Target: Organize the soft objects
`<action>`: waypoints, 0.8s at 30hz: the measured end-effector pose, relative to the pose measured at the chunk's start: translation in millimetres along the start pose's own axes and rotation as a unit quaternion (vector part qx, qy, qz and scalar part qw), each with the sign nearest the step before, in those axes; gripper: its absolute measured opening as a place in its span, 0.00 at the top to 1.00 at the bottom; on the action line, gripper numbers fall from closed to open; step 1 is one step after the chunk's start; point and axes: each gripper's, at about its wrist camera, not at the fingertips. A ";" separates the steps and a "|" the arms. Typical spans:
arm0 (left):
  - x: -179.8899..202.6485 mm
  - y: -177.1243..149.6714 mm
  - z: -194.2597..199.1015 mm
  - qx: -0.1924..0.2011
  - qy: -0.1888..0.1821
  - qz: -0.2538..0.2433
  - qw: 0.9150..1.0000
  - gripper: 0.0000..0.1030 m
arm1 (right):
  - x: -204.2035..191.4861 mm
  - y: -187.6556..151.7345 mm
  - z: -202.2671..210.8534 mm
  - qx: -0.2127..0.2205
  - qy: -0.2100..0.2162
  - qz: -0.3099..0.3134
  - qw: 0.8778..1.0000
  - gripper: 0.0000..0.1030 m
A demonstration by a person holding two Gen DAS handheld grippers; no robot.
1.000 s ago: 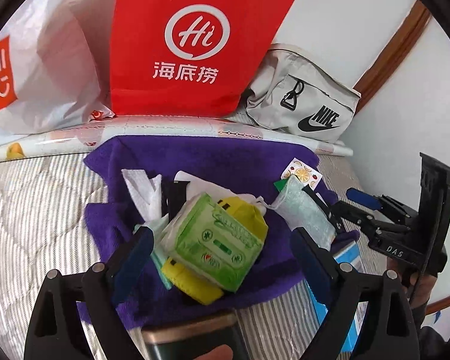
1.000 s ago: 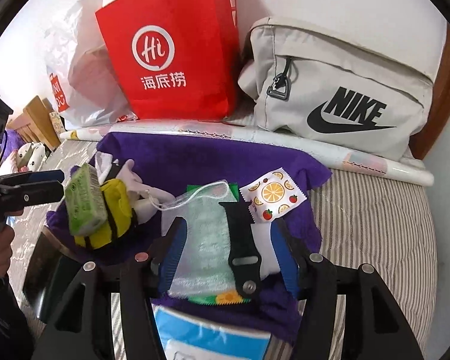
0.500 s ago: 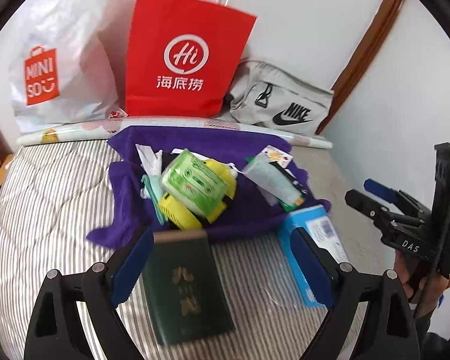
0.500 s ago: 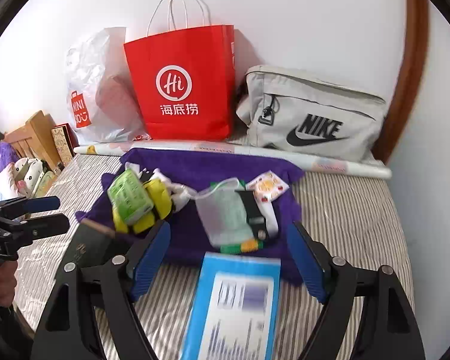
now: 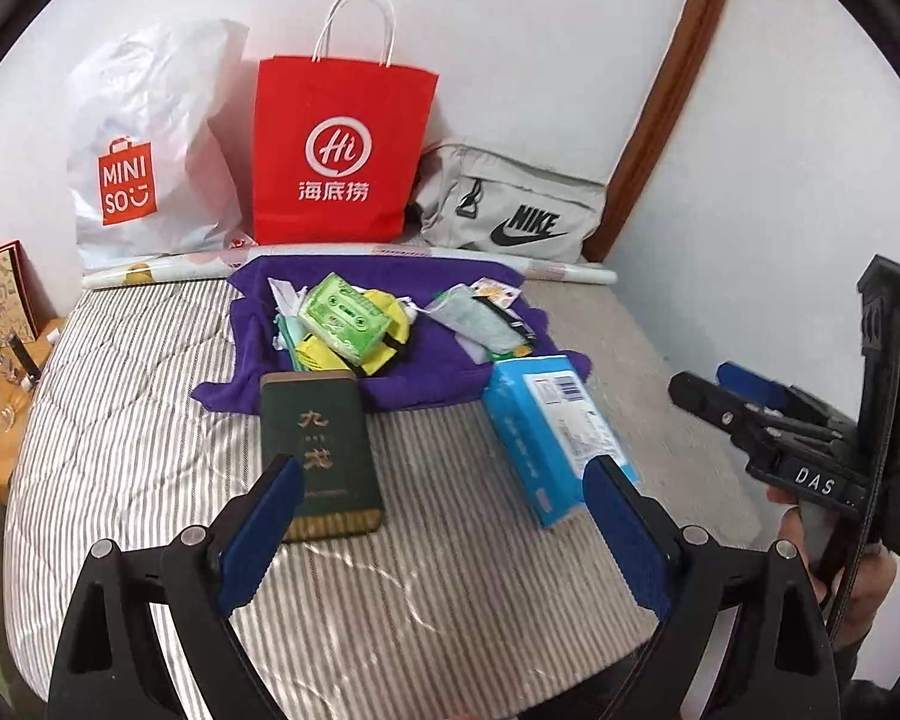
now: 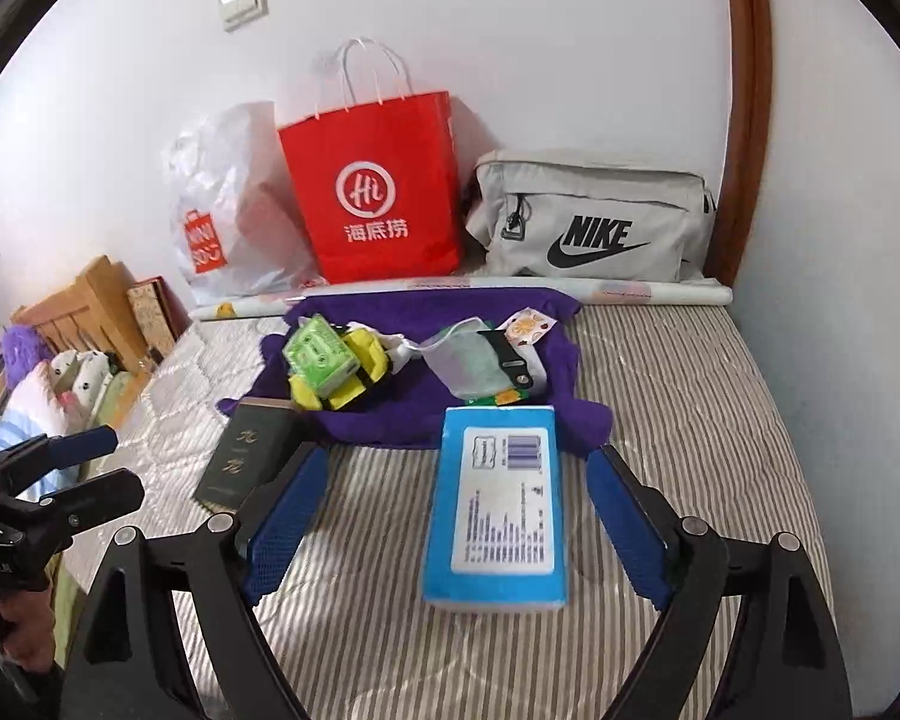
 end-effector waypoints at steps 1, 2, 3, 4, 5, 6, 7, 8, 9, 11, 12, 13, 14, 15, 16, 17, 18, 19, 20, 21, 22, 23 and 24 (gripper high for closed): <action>3.4 -2.1 4.0 0.004 -0.003 0.003 1.000 0.09 | 2.1 -2.8 4.6 -0.002 0.005 -0.006 1.000 0.15; 6.5 -3.9 7.5 0.006 -0.009 0.008 1.000 0.08 | 4.8 -6.3 10.0 0.000 0.010 -0.014 1.000 0.15; 9.5 -5.8 10.3 0.008 -0.015 0.013 1.000 0.08 | 7.4 -9.7 15.2 0.002 0.016 -0.020 1.000 0.15; 12.7 -7.8 12.5 0.009 -0.019 0.014 1.000 0.08 | 9.1 -12.4 18.7 0.003 0.019 -0.024 1.000 0.15; 17.1 -10.4 14.5 0.010 -0.019 0.011 1.000 0.08 | 11.3 -15.3 22.4 0.002 0.023 -0.030 0.999 0.15; 22.2 -12.8 16.7 0.012 -0.013 0.004 1.000 0.08 | 12.4 -17.4 25.4 -0.001 0.025 -0.032 0.999 0.15; 26.7 -14.8 18.2 0.014 -0.005 -0.001 1.000 0.08 | 12.5 -19.9 29.2 -0.004 0.026 -0.029 0.999 0.14; 31.6 -17.3 20.1 0.018 0.005 -0.009 1.000 0.07 | 12.0 -21.3 32.2 -0.004 0.024 -0.026 0.999 0.13; 35.1 -19.1 20.9 0.022 0.012 -0.014 1.000 0.07 | 11.0 -22.1 34.8 -0.001 0.020 -0.022 1.000 0.13; 40.9 -22.7 23.7 0.030 0.030 -0.017 0.999 0.03 | 8.8 -25.3 43.3 0.006 0.011 -0.013 1.000 0.12; 42.6 -24.1 24.5 0.034 0.039 -0.017 0.999 0.03 | 9.1 -26.9 46.4 0.008 0.010 -0.011 1.000 0.12; 44.5 -26.1 25.4 0.037 0.048 -0.019 0.998 0.03 | 8.5 -27.9 49.3 0.008 0.008 -0.008 1.000 0.12; 46.2 -27.9 25.5 0.039 0.054 -0.021 0.998 0.02 | 8.2 -29.1 52.0 0.009 0.006 -0.006 1.000 0.12; 46.9 -29.5 26.0 0.040 0.059 -0.021 0.997 0.02 | 8.4 -30.4 54.4 0.010 0.003 -0.004 1.000 0.12; 47.0 -31.2 26.3 0.041 0.064 -0.018 0.997 0.02 | 8.3 -31.9 57.0 0.011 0.000 -0.003 1.000 0.12; 47.1 -33.1 27.0 0.041 0.077 -0.015 0.996 0.03 | 8.3 -33.8 59.9 0.012 -0.005 -0.001 1.000 0.12; 47.2 -34.7 28.5 0.043 0.091 -0.015 0.995 0.02 | 8.9 -35.2 61.7 0.013 -0.008 -0.001 1.000 0.12; 47.3 -35.9 30.2 0.049 0.108 -0.016 0.993 0.02 | 9.5 -36.7 63.3 0.013 -0.010 -0.002 1.000 0.12; 47.1 -36.3 30.6 0.051 0.113 -0.015 0.992 0.02 | 10.3 -38.3 64.6 0.012 -0.009 -0.004 1.000 0.12; 46.1 -36.9 31.9 0.051 0.113 -0.013 0.992 0.02 | 10.9 -39.7 65.5 0.010 -0.007 -0.006 1.000 0.12; 44.7 -37.1 32.9 0.049 0.108 -0.009 0.993 0.02 | 11.6 -41.1 65.8 0.008 -0.005 -0.008 1.000 0.12; 43.3 -37.2 34.1 0.049 0.101 -0.006 0.994 0.02 | 11.9 -42.5 66.3 0.008 -0.005 -0.008 1.000 0.12; 42.5 -37.6 35.4 0.050 0.098 -0.003 0.994 0.02 | 11.7 -43.8 66.8 0.007 -0.005 -0.007 1.000 0.12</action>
Point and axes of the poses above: each gripper's, at about its wrist camera, not at the fingertips, and z roughly against the way its jaws point, x to its right, y to its top, and after that the axes turned 13 degrees about -y, right-handed
